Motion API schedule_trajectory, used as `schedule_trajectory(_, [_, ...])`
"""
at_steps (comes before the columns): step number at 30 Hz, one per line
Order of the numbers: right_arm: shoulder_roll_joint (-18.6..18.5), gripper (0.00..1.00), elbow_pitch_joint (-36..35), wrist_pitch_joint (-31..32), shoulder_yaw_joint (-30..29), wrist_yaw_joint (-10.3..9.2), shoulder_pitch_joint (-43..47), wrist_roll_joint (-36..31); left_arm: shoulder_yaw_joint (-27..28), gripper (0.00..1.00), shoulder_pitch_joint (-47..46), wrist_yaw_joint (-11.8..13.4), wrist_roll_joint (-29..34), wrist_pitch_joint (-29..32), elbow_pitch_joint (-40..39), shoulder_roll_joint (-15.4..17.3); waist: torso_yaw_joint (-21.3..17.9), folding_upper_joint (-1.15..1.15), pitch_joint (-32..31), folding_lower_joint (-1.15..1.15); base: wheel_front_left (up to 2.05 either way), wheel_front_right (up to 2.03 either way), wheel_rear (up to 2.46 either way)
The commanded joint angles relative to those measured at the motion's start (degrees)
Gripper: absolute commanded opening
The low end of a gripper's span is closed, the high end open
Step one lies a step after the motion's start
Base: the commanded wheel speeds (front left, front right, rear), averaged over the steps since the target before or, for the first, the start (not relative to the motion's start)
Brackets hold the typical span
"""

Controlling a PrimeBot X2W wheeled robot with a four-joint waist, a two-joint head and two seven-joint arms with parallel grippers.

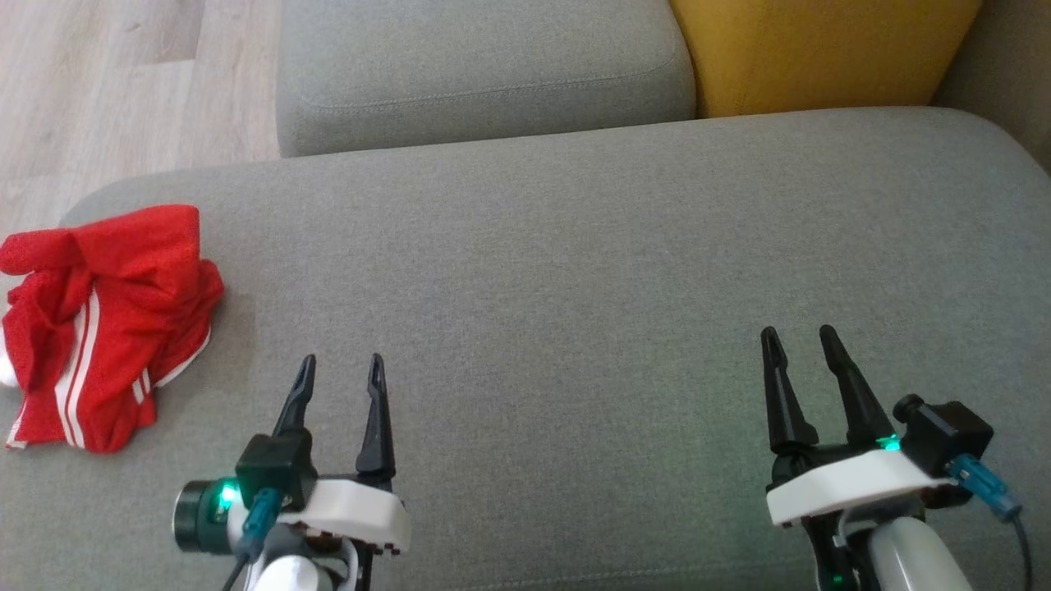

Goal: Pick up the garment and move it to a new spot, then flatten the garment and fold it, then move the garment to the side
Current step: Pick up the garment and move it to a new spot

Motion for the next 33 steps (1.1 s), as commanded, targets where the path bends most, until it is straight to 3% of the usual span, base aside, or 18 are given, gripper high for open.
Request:
schedule_trajectory(1, [-0.4, 1.00, -1.5, -0.1, 1.4, -0.04, -3.4, 0.2, 2.7, 1.00, -1.8, -0.7, 0.9, -0.7, -1.6, -0.5, 0.0, 0.00, 0.0, 0.00, 0.00, 0.00, 0.00])
schedule_trajectory(6, [-0.4, 1.00, -1.4, -0.2, 1.4, -0.04, -3.4, -0.3, 3.7, 1.00, -1.8, -2.0, 1.9, -0.7, -1.1, -1.3, 0.7, 0.00, 0.0, 0.00, 0.00, 0.00, 0.00])
schedule_trajectory(14, [-0.4, 1.00, -1.7, 0.0, 2.8, -0.04, -2.8, -1.2, 6.1, 1.00, -1.4, -2.6, 1.9, -0.7, -0.6, -1.9, 5.0, 0.00, -0.2, 0.00, 0.00, 0.00, 0.00])
schedule_trajectory(33, [-0.4, 1.00, -1.5, -0.2, 7.0, -0.04, -0.8, -0.2, 9.9, 1.00, 1.6, -4.4, 4.8, -0.7, -1.8, -2.1, 22.3, 0.00, -1.7, 0.00, 0.00, 0.00, 0.00])
